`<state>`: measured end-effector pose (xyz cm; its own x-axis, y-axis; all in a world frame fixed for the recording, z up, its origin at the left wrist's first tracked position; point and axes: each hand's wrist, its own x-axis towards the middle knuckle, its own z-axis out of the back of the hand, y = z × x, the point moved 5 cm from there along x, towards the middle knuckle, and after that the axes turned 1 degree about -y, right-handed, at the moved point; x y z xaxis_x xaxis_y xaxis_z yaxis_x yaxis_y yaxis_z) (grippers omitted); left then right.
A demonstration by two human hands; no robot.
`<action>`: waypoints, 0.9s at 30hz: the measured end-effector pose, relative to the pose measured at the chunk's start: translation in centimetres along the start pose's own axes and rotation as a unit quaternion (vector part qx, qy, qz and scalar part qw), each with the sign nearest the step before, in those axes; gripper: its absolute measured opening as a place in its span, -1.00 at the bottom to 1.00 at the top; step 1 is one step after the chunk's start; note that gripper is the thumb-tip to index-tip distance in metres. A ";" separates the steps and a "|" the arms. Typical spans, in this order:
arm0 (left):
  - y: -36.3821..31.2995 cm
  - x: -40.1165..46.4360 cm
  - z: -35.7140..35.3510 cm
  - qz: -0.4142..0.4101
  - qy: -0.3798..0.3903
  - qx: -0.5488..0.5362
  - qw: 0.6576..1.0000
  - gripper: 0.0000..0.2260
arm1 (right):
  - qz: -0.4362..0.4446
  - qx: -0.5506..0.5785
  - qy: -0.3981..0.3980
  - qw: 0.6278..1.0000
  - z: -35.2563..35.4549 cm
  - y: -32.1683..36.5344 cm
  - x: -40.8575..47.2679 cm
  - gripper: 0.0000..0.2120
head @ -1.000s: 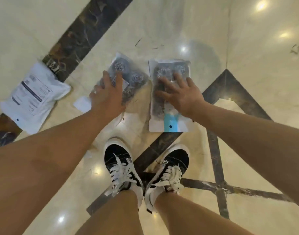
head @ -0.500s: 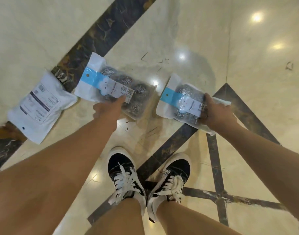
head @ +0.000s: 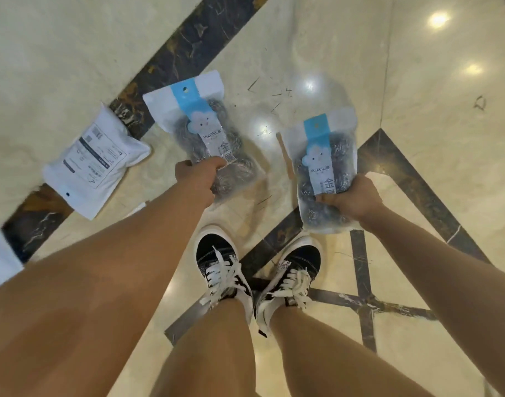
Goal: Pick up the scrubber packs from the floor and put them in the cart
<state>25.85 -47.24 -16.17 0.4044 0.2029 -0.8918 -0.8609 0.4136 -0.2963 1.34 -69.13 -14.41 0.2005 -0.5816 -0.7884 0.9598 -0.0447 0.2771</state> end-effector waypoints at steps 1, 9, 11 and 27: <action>-0.1 -1.2 1.2 -0.008 0.003 0.007 1.000 -0.39 | 0.009 0.040 -0.003 0.999 0.4 0.8 -1.5 -0.59; -4.0 -16.4 9.9 -0.058 0.057 0.010 0.997 -0.27 | 0.091 0.182 -0.004 0.979 8.2 11.9 -14.9 -0.20; -5.6 -21.1 11.7 -0.079 0.072 -0.005 0.994 -0.28 | 0.118 0.200 0.002 0.973 10.8 15.1 -19.3 -0.29; -6.0 -65.4 43.2 -0.254 -0.031 -0.254 0.933 -0.68 | 0.390 0.072 0.083 0.914 23.9 33.0 -64.6 -0.53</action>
<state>17.90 -24.70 58.73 0.8030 0.1526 -0.5761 -0.5830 0.0003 -0.8125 15.39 -52.48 58.80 0.8518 -0.3512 -0.3888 0.4780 0.2171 0.8511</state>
